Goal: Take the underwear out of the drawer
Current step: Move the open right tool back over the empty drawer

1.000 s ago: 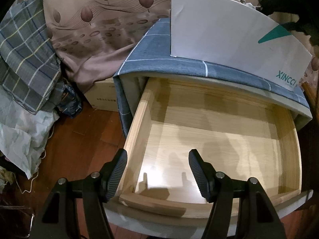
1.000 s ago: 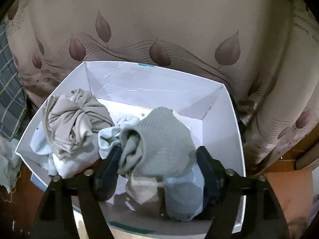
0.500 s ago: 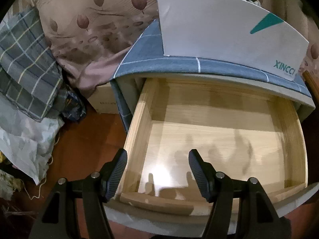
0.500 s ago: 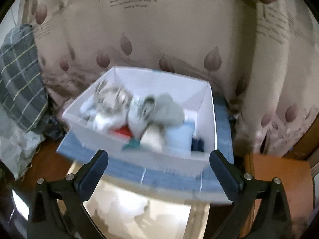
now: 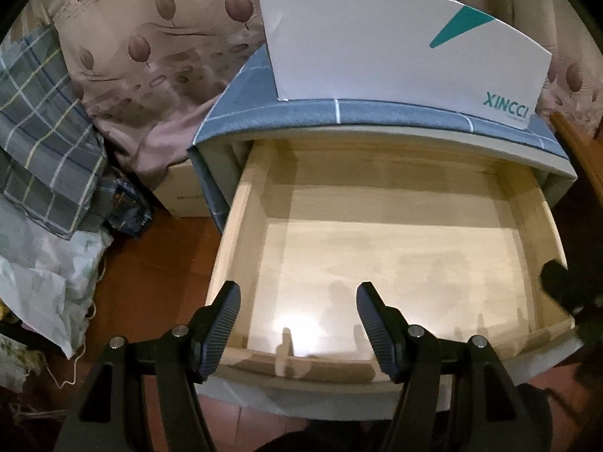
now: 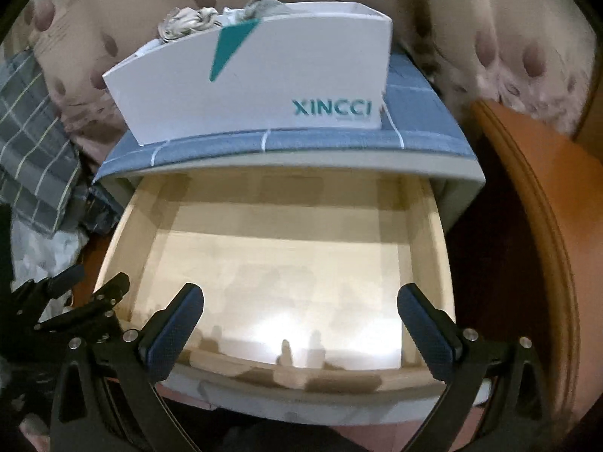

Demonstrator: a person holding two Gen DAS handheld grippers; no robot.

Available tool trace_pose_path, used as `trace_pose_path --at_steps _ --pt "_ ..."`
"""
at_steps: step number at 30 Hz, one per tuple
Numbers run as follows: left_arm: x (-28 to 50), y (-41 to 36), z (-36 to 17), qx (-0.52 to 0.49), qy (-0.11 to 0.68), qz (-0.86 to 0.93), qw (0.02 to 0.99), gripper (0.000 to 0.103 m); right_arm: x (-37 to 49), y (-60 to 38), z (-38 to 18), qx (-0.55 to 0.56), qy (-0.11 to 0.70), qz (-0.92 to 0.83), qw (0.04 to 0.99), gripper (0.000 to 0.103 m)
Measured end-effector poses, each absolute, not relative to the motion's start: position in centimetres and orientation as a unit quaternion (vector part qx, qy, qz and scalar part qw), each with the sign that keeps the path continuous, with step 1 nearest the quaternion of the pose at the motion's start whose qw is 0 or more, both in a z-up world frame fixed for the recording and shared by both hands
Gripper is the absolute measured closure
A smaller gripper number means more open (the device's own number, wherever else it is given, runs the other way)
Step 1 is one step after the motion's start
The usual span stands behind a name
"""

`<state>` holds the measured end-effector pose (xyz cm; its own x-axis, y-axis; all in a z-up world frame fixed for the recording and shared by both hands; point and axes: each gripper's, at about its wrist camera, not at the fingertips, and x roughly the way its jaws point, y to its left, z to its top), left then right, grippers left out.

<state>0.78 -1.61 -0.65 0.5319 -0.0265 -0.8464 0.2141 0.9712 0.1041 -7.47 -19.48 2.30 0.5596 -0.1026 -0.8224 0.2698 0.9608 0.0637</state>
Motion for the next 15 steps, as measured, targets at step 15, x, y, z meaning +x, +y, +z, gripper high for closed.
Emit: trace_pose_path --at_steps 15 --pt "0.5 -2.1 -0.9 0.104 0.473 -0.070 0.872 0.037 -8.3 -17.3 -0.9 0.069 0.455 -0.122 0.879 0.001"
